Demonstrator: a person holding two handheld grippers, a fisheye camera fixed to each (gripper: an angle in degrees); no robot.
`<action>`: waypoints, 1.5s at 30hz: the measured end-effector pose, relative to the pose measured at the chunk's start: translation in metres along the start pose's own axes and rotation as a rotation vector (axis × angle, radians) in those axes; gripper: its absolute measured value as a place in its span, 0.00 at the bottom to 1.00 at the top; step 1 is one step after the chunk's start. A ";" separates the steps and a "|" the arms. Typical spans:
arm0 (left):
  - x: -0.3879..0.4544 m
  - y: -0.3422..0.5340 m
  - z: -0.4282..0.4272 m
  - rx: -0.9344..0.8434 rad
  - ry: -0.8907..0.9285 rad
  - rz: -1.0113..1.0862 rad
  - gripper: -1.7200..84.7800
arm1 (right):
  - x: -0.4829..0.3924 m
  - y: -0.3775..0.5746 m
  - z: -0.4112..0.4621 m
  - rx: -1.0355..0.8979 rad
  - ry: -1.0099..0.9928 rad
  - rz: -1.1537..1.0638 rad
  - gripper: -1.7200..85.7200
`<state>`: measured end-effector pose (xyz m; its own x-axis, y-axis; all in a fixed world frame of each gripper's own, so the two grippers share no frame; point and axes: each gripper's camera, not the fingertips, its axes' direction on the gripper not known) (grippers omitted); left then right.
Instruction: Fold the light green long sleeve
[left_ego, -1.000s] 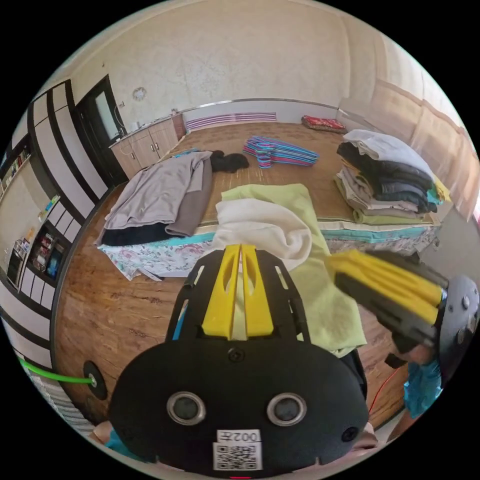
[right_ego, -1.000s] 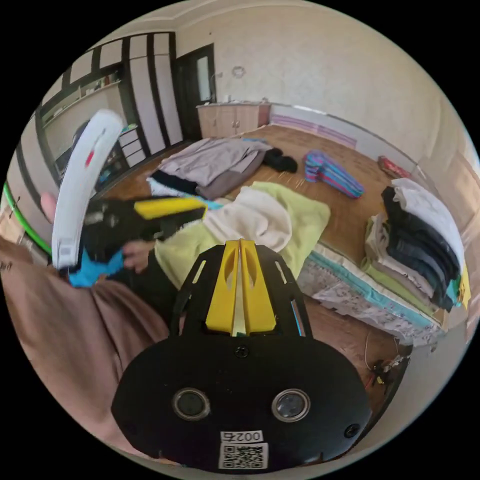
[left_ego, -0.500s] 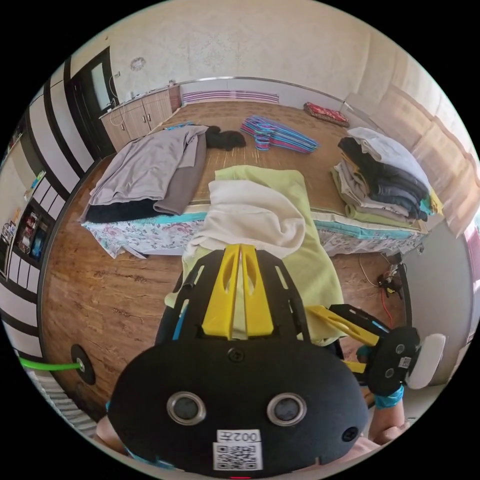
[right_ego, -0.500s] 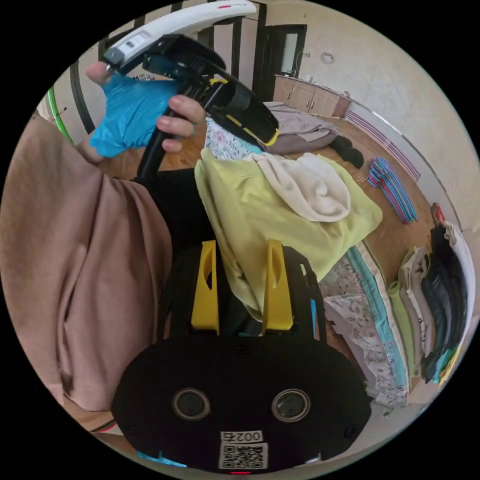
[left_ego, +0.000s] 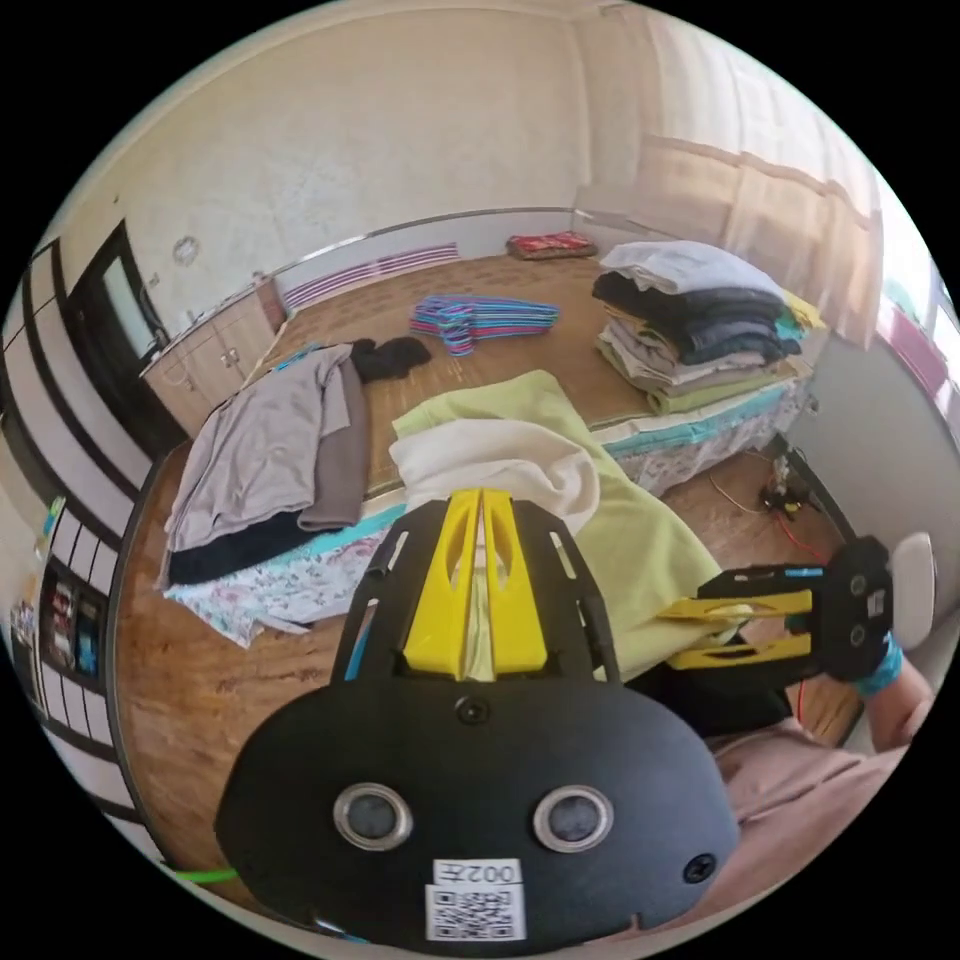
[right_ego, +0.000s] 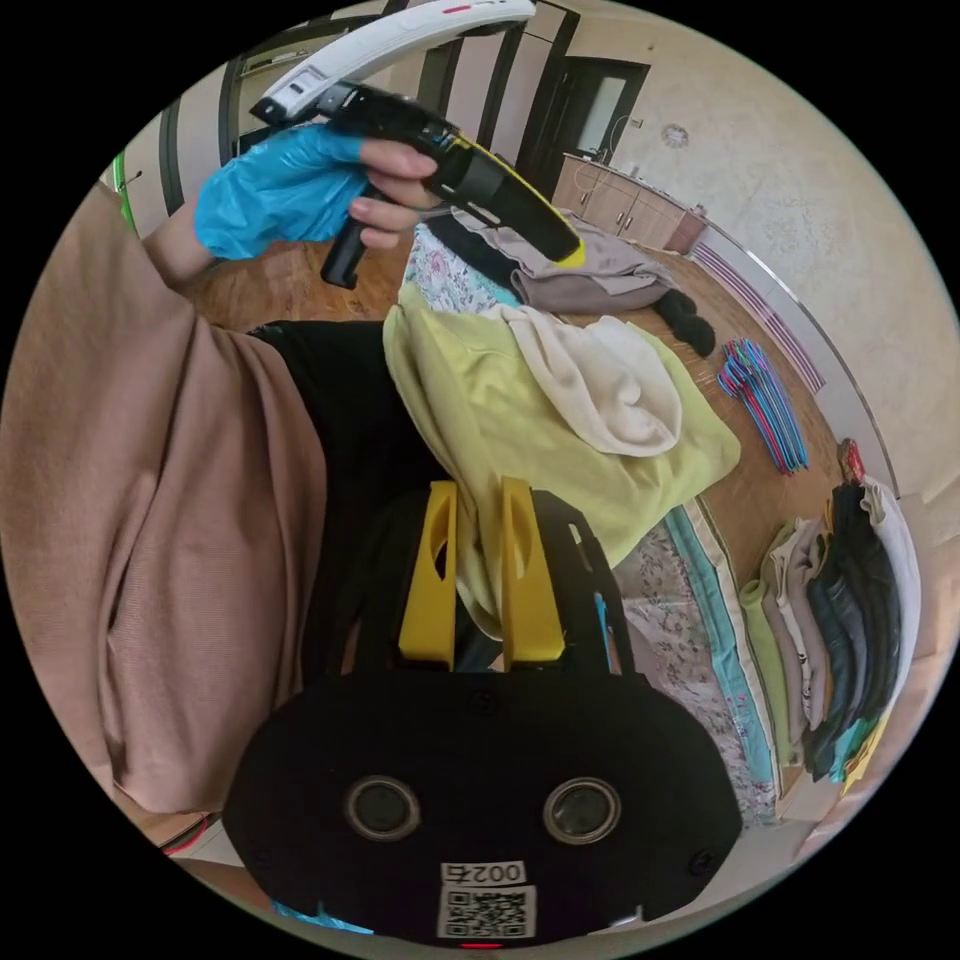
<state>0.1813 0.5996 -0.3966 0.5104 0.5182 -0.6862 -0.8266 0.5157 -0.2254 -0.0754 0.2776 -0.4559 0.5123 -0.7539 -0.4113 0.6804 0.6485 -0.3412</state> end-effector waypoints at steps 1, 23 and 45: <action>-0.002 0.000 0.000 0.000 0.023 0.025 0.01 | 0.001 0.000 -0.001 0.005 -0.008 0.001 0.09; 0.011 -0.021 0.053 -0.140 0.331 0.803 0.08 | 0.066 0.004 -0.024 0.072 -0.138 0.039 0.06; -0.021 -0.108 0.067 -0.172 0.348 0.651 0.04 | 0.081 0.067 0.004 0.334 0.190 0.139 0.10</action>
<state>0.2760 0.5784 -0.3111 -0.1744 0.4214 -0.8899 -0.9752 0.0510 0.2152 0.0141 0.2594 -0.5086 0.5270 -0.6083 -0.5935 0.7603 0.6495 0.0094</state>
